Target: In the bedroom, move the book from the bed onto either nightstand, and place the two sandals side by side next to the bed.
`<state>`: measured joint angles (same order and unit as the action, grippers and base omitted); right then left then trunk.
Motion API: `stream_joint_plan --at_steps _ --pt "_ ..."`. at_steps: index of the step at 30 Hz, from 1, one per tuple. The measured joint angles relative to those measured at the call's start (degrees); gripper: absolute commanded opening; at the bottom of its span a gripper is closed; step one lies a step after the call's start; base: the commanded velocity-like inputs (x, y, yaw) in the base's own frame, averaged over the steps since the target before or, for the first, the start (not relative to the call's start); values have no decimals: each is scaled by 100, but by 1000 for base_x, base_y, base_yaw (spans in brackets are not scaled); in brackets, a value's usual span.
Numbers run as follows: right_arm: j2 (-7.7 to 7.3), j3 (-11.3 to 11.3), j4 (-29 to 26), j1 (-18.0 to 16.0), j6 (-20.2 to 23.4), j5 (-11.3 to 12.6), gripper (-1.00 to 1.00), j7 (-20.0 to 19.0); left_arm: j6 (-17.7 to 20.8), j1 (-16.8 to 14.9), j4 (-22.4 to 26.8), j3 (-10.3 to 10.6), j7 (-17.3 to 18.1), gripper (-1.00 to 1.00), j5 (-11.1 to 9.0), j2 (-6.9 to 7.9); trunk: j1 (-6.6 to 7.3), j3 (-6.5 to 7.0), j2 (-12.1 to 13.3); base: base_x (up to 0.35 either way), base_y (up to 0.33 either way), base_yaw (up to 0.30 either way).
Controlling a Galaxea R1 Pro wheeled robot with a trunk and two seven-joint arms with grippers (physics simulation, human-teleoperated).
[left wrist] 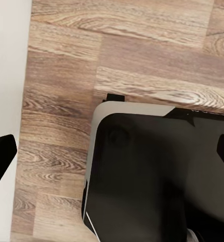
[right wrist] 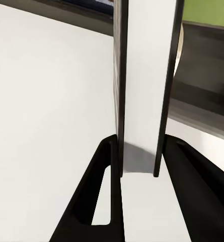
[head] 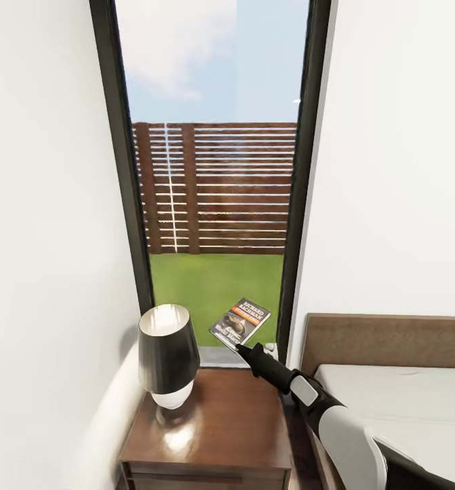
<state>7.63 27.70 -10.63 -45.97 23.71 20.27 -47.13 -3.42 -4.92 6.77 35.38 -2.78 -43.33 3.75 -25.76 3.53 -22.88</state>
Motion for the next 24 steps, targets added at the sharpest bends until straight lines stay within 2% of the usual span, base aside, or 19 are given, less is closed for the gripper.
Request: stream_joint_plan --at_steps 16,24 --pt "0 0 1 0 -1 -1 -100 1 0 -1 1 0 0 100 4 2 0 0 0 48 0 0" --pt "0 -1 -1 0 -1 -2 -100 1 0 -1 7 3 6 100 14 7 2 0 0 157 33 0"
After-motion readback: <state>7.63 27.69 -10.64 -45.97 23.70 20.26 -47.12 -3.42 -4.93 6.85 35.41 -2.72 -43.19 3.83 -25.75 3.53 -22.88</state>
